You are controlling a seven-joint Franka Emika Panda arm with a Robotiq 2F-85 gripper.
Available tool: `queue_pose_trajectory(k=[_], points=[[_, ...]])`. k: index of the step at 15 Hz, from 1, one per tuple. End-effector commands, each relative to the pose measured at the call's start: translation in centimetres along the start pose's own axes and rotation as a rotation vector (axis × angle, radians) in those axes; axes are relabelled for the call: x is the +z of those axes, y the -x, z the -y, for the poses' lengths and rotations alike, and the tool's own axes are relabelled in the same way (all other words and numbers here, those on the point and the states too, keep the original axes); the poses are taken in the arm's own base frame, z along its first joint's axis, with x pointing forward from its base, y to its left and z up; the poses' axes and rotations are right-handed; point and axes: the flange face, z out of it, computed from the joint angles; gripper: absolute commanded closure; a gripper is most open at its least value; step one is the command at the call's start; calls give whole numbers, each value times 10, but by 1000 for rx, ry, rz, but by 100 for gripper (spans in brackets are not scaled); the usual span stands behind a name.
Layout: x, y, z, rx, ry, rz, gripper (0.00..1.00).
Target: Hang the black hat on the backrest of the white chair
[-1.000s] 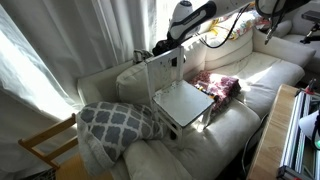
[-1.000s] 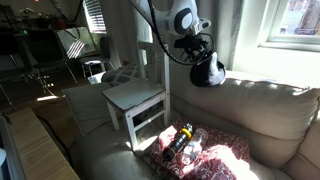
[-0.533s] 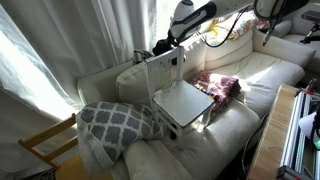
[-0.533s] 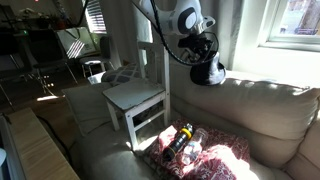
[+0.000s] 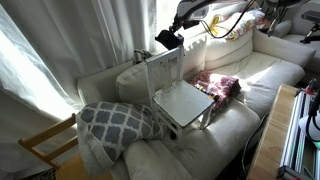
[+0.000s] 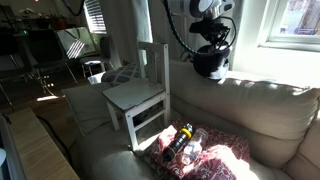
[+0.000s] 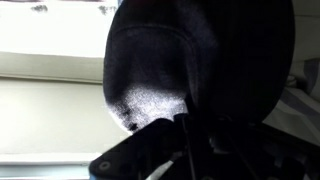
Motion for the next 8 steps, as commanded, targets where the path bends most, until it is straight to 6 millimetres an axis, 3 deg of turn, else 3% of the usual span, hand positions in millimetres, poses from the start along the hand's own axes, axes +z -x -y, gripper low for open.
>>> queue_pose_trajectory(k=[1,4,8], points=[[-45,-10,-32,23,-110,5,98],[-82,-14,-39,2,-205,4,98],[-121,-1,-25,-80,-345,49,98]])
